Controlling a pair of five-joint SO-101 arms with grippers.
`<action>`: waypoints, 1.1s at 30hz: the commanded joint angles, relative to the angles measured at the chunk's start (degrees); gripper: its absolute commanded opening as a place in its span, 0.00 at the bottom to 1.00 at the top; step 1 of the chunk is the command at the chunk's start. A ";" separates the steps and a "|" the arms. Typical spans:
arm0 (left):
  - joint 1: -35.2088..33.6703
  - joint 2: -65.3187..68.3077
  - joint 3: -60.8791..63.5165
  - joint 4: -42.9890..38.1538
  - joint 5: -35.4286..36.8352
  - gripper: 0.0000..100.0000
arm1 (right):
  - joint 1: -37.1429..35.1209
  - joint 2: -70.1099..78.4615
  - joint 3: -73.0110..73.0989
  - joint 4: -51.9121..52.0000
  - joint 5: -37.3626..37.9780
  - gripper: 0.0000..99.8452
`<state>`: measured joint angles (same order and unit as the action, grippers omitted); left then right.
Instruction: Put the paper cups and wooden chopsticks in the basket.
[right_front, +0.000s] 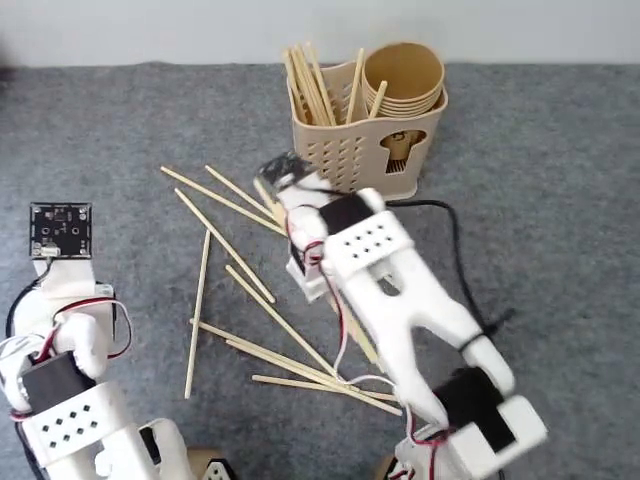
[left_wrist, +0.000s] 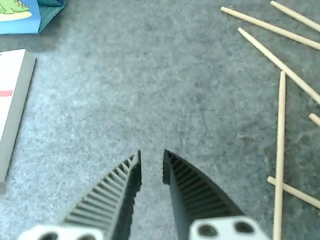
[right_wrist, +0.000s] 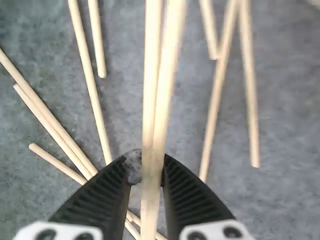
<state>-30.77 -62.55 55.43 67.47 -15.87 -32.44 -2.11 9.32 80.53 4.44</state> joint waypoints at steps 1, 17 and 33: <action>3.34 -0.88 -2.77 0.44 0.09 0.07 | 1.80 -8.57 -0.35 0.66 -0.26 0.01; 6.77 -0.88 -2.68 0.44 10.02 0.07 | 3.91 -24.13 -0.79 -18.68 -0.35 0.01; 6.68 -0.88 0.04 0.26 10.02 0.07 | 8.04 -21.93 -0.53 -55.34 -0.79 0.01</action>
<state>-24.26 -62.55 56.22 67.47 -6.46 -25.14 -23.74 9.41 32.53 4.26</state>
